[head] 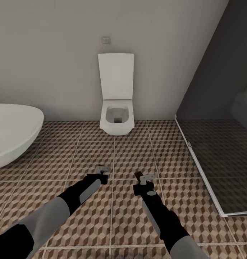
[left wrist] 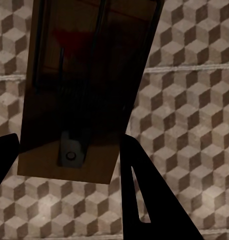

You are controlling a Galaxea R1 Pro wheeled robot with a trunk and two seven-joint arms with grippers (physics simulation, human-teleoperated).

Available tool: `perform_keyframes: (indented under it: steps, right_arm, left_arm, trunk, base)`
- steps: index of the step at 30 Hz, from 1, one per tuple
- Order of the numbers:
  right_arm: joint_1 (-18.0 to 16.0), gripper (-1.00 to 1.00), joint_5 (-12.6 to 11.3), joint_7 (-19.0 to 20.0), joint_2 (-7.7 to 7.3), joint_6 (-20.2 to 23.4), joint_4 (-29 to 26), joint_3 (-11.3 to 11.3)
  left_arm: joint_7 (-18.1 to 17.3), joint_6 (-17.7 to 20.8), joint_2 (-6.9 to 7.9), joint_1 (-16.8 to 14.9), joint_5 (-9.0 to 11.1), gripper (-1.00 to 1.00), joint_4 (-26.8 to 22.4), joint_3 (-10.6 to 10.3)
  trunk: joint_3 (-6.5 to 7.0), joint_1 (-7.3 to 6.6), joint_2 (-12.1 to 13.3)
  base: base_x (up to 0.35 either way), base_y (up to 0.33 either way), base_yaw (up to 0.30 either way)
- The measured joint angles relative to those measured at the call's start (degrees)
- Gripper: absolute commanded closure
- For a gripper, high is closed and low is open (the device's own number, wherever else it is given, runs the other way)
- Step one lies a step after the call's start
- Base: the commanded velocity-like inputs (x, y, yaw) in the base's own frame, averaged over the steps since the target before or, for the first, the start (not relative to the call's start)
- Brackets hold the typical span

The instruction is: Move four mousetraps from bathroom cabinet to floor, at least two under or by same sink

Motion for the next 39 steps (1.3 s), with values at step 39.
perform_keyframes:
  steps: [39]
  right_arm:
    - [-8.67, 1.0, 0.92, -2.16, -0.32, 5.54, 0.75, -0.34]
  left_arm:
    - [0.0, 0.0, -0.28, 0.0, -0.03, 1.0, -0.23, -0.8]
  trunk:
    - [-8.72, 8.57, -15.65]
  base:
    - [0.0, 0.0, 0.0]
